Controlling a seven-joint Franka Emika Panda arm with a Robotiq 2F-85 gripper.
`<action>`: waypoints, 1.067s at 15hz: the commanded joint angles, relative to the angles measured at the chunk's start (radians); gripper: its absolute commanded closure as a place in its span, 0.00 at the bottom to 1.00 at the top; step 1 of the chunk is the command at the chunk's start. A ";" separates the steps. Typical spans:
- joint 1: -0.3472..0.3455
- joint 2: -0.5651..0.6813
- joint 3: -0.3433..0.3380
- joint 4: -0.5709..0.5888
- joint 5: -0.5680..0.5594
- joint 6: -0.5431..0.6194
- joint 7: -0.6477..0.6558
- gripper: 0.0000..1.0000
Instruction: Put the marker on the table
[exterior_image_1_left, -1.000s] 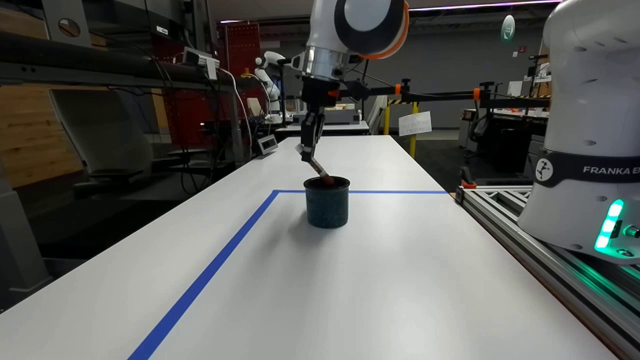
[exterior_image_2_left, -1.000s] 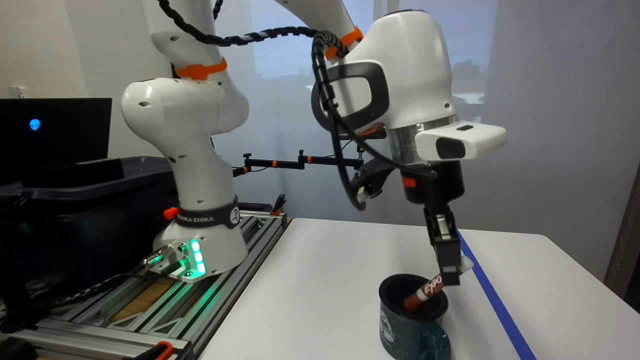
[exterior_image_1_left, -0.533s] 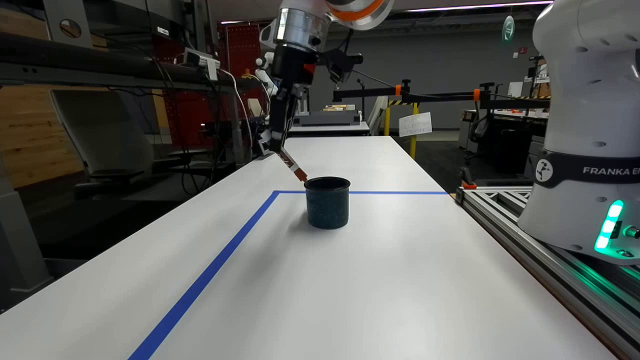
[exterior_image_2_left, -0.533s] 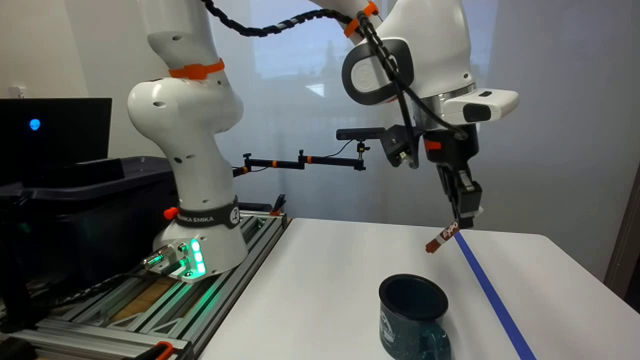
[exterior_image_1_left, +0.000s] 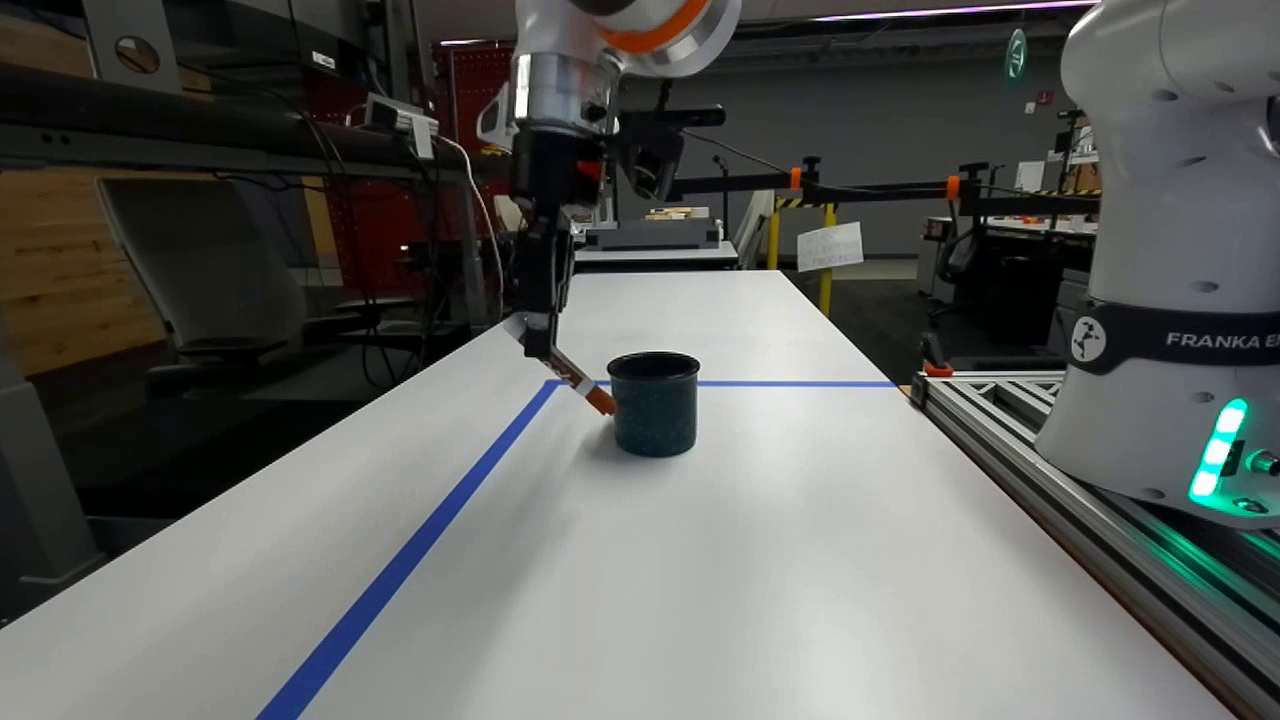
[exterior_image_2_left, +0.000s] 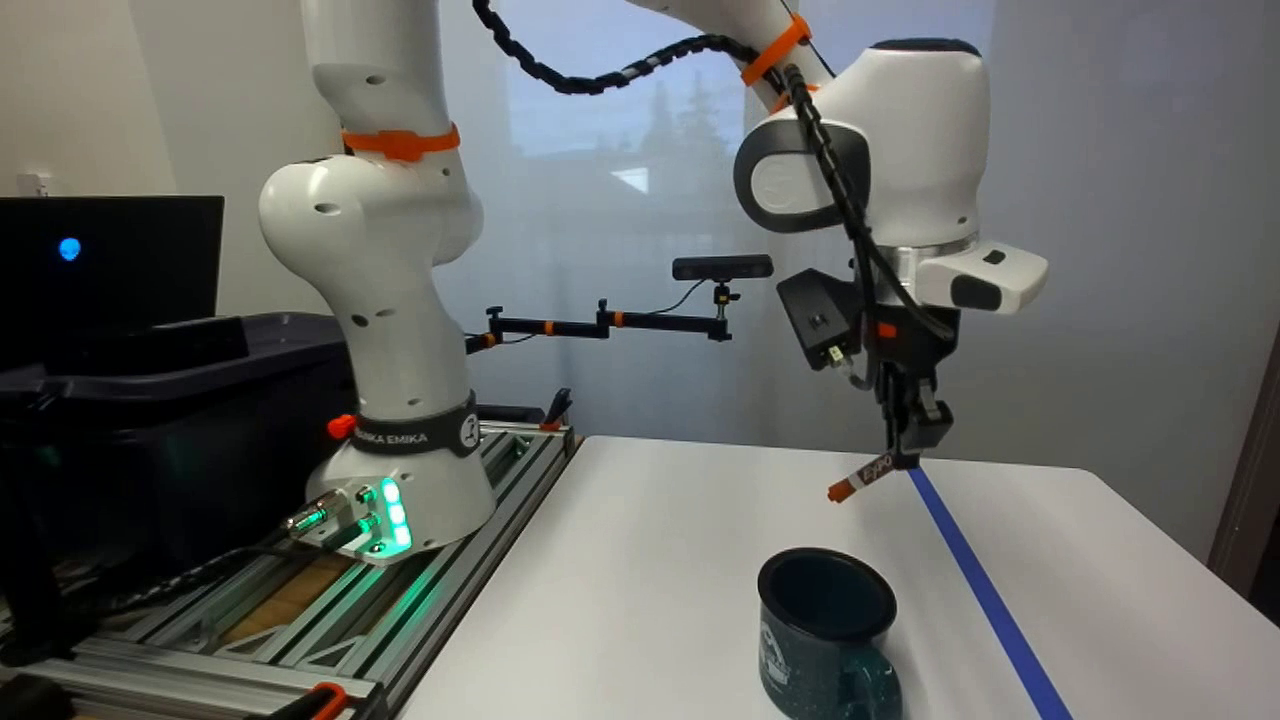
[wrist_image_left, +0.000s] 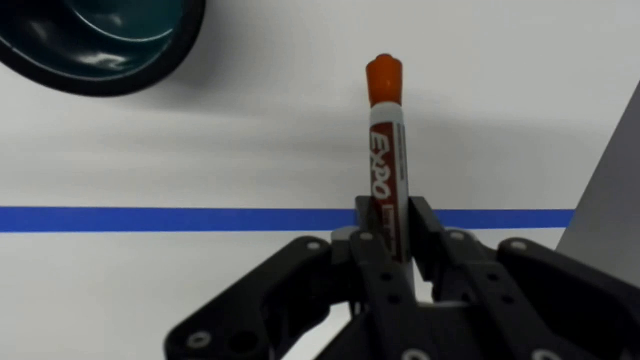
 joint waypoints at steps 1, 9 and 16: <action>-0.060 0.134 0.032 0.065 0.011 -0.020 -0.017 0.95; -0.116 0.324 0.076 0.132 -0.170 0.020 0.072 0.95; -0.086 0.350 0.061 0.102 -0.424 0.210 0.155 0.49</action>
